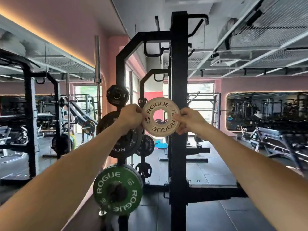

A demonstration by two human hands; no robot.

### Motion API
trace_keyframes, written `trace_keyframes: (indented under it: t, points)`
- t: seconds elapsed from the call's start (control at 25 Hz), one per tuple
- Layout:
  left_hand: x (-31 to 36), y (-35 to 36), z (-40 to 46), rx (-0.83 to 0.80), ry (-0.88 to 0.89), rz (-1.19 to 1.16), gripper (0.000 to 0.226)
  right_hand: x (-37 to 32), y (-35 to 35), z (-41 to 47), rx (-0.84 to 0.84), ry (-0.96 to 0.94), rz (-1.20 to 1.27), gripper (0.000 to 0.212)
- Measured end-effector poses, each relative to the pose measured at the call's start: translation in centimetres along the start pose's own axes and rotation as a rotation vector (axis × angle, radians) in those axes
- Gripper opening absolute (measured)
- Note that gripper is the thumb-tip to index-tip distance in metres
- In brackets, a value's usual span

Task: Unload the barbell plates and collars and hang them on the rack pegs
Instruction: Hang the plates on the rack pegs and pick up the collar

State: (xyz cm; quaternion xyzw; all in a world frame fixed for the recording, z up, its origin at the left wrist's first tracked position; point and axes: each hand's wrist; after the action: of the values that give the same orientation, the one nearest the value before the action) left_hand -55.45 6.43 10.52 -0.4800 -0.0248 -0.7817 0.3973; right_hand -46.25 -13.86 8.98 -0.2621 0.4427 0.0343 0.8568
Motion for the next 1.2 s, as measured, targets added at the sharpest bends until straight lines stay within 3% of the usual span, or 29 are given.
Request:
trace_keyframes:
  t: [0.28,0.68,1.0,1.2]
  points:
    - [5.8,8.7,-3.9,-0.148,0.016,0.041,0.013,3.1,-9.5,-6.3,0.097,0.083,-0.012,0.017]
    - [8.0,22.1,-4.0,-0.116,-0.086,-0.052,0.018,10.8,-20.3,-6.6,0.060,0.120,-0.063,0.024]
    - [5.5,27.5,-0.8,-0.134,-0.128,-0.031,0.020,16.5,-22.2,-2.8,0.022,0.160,-0.082,0.033]
    - [2.6,30.3,3.0,-0.146,-0.131,-0.010,0.022,20.1,-21.8,1.0,0.035,0.175,-0.101,0.028]
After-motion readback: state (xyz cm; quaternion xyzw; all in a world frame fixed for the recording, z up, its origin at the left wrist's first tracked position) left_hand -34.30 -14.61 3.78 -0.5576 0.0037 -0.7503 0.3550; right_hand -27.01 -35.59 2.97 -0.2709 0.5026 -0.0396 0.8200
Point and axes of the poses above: each hand's wrist, its own z-axis towards the middle knuckle, its own y-axis out of the palm, x = y × z, and after that the axes turned 8 degrees about -z, right-handed
